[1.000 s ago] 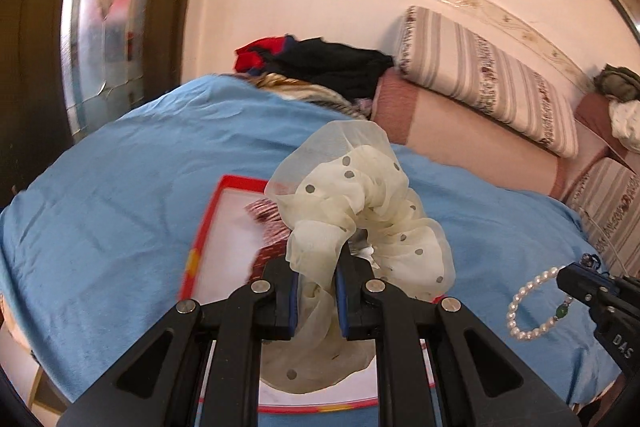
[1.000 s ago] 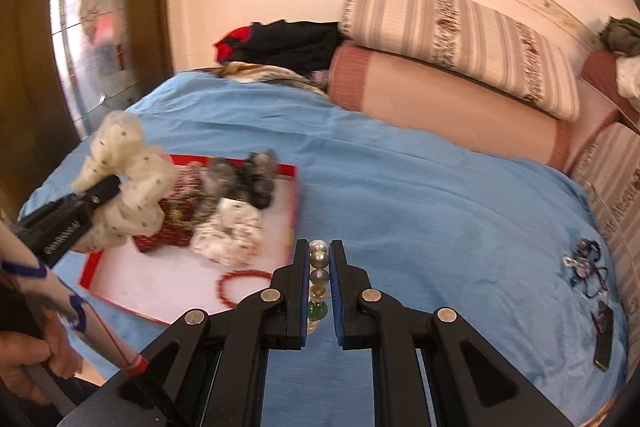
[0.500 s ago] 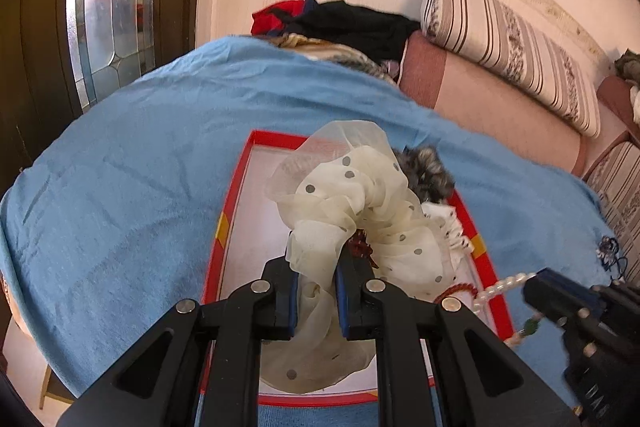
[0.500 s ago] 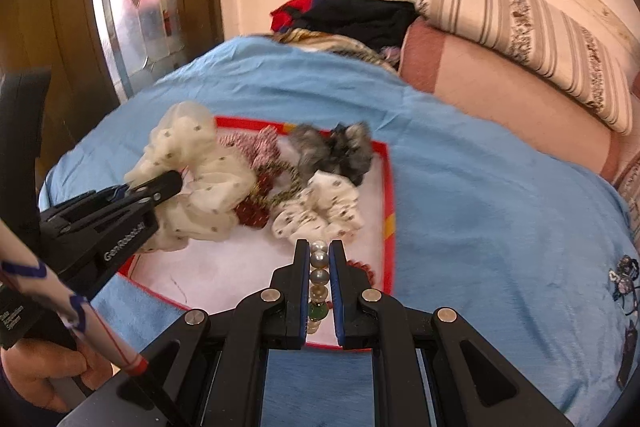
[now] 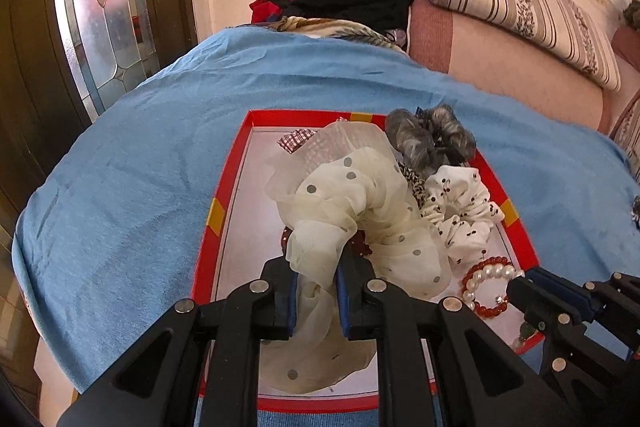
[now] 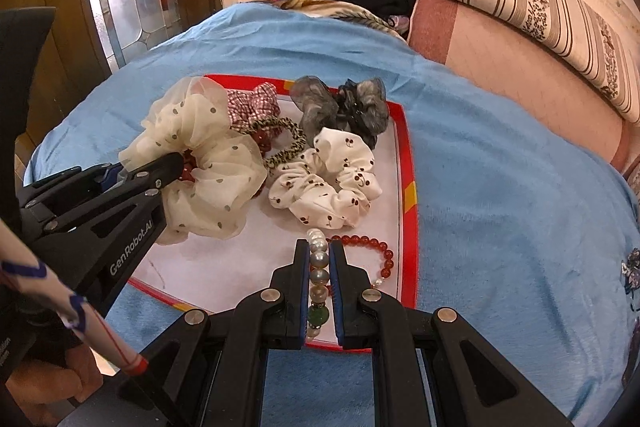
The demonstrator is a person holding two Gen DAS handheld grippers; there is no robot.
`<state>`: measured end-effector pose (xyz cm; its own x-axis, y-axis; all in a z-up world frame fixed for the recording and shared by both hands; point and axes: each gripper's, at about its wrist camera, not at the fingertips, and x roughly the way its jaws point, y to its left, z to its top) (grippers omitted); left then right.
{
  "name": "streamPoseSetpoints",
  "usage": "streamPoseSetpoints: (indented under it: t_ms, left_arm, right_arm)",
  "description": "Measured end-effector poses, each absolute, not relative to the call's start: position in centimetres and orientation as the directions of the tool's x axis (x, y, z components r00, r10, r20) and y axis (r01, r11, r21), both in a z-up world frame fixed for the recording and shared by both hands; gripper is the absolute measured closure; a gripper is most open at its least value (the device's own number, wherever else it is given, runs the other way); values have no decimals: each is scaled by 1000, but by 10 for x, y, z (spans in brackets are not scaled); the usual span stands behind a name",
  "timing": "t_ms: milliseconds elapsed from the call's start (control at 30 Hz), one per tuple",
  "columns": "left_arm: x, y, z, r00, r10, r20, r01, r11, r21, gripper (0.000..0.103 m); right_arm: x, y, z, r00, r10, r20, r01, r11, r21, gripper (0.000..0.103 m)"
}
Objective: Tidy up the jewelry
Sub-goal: 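Lower both items into the tray and open both tools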
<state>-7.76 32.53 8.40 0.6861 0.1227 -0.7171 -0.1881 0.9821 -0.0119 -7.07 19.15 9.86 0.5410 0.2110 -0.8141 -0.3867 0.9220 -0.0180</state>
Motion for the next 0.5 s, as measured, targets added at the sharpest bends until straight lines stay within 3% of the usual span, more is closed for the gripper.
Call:
streamPoseSetpoints:
  t_ms: [233,433,500]
  left_arm:
    - [-74,320,81,677,140,-722,-180,983,22,88]
    - [-72,319,79,673,155,-723,-190,981,33,80]
    - [-72,319,80,674,162,-721,-196,980,37,77]
  right_arm:
    - [-64,188,88,525,201,-827,-374,927,-12,93]
    - [-61,186,82,512,201,-835,-371,929,-4,92]
    - [-61,184,84,507,214,-835,-370,929,13,86]
